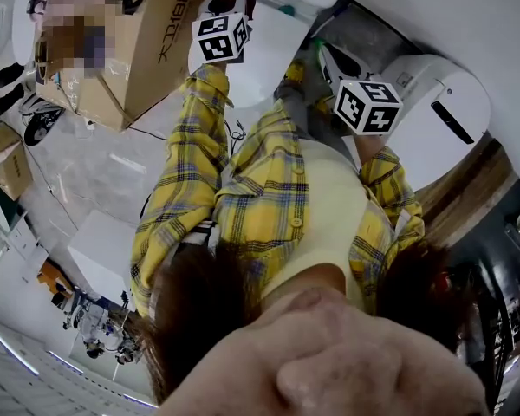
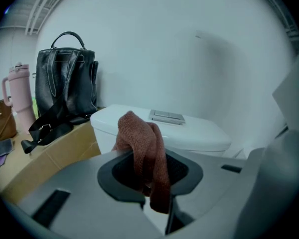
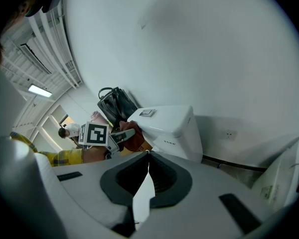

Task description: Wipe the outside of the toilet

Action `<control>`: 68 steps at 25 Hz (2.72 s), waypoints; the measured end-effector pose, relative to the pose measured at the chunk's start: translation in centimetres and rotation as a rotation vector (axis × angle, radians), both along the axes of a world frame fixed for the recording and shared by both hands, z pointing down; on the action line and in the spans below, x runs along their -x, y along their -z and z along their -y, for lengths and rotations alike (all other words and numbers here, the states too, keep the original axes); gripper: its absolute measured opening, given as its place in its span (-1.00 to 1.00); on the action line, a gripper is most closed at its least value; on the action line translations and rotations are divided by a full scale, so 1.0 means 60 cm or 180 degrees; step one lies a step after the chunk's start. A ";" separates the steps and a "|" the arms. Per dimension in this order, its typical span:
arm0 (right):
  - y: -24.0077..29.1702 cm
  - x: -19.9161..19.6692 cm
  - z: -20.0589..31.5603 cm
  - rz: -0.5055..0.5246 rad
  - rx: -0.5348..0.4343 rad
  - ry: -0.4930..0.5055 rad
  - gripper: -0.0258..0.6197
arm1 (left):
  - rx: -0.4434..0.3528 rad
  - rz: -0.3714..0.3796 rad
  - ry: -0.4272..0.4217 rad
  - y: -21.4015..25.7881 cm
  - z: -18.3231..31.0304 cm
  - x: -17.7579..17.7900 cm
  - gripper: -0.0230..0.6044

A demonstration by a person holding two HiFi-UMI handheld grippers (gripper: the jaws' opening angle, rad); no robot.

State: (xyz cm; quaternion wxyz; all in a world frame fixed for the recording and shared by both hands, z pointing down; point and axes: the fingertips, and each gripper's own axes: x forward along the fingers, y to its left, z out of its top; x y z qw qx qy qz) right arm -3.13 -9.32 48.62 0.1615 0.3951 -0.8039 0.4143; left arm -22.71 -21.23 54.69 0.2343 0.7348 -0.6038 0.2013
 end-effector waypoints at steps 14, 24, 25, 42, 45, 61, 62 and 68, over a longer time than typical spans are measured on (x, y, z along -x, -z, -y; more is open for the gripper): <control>0.010 -0.043 -0.028 0.0021 -0.0015 -0.0233 -0.84 | 0.0076 -0.0145 -0.0526 -0.002 -0.054 -0.140 -0.62; 0.015 -0.089 -0.054 0.0036 -0.0005 -0.0474 -0.84 | 0.0128 -0.0213 -0.0915 -0.001 -0.079 -0.239 -0.62; 0.015 -0.092 -0.056 0.0034 -0.0005 -0.0492 -0.84 | 0.0133 -0.0219 -0.0945 -0.002 -0.081 -0.246 -0.62; 0.010 -0.092 -0.063 0.0006 -0.0047 -0.0365 -0.84 | 0.0042 -0.0227 -0.1214 0.027 -0.142 -0.274 -0.61; 0.008 -0.076 -0.051 -0.0009 -0.0078 -0.0256 -0.84 | 0.0039 -0.0192 -0.1082 0.028 -0.147 -0.241 -0.61; -0.038 0.041 0.016 -0.0199 -0.0124 0.0387 -0.84 | 0.0171 -0.0125 0.0011 0.003 -0.118 -0.011 -0.61; -0.042 0.047 0.021 -0.0212 -0.0122 0.0406 -0.84 | 0.0185 -0.0123 0.0079 -0.002 -0.114 0.001 -0.61; -0.063 0.091 0.035 -0.0279 -0.0088 0.0611 -0.84 | 0.0353 0.0014 0.0323 -0.047 -0.089 0.067 -0.61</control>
